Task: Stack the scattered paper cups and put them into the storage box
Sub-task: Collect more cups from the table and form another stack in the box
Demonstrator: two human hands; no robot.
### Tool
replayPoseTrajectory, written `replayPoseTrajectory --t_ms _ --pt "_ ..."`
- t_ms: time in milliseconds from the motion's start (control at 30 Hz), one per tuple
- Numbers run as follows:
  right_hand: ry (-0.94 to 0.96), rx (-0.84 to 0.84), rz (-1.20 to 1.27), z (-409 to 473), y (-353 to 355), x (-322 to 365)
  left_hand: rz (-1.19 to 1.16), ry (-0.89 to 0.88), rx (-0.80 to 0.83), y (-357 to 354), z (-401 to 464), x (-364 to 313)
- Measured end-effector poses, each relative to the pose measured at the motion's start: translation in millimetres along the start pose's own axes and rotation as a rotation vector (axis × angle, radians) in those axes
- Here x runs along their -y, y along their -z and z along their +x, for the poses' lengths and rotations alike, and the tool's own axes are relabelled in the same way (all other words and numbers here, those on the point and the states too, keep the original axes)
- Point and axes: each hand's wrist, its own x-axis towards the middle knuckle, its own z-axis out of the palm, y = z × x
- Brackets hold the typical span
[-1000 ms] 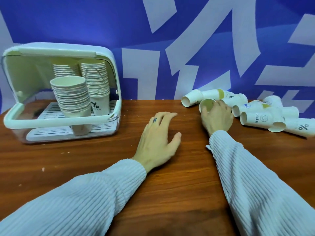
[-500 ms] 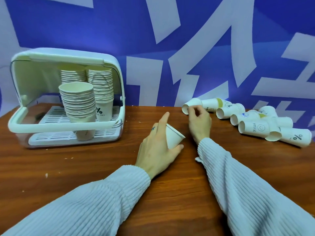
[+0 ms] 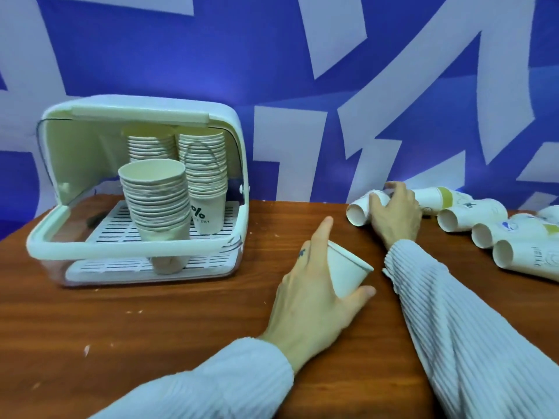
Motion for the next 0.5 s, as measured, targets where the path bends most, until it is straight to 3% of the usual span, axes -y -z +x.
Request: replayPoseTrajectory --t_ms 100,267,500 --pt "-0.048 0.131 0.375 -14 9 7 0.002 0.021 0.004 3 0 -2" --pt "-0.045 0.248 0.559 -36 21 14 -0.037 0.038 -0.025 5 0 0" --pt "0.009 0.117 0.689 -106 63 59 -0.179 0.058 -0.183 28 -9 -14"
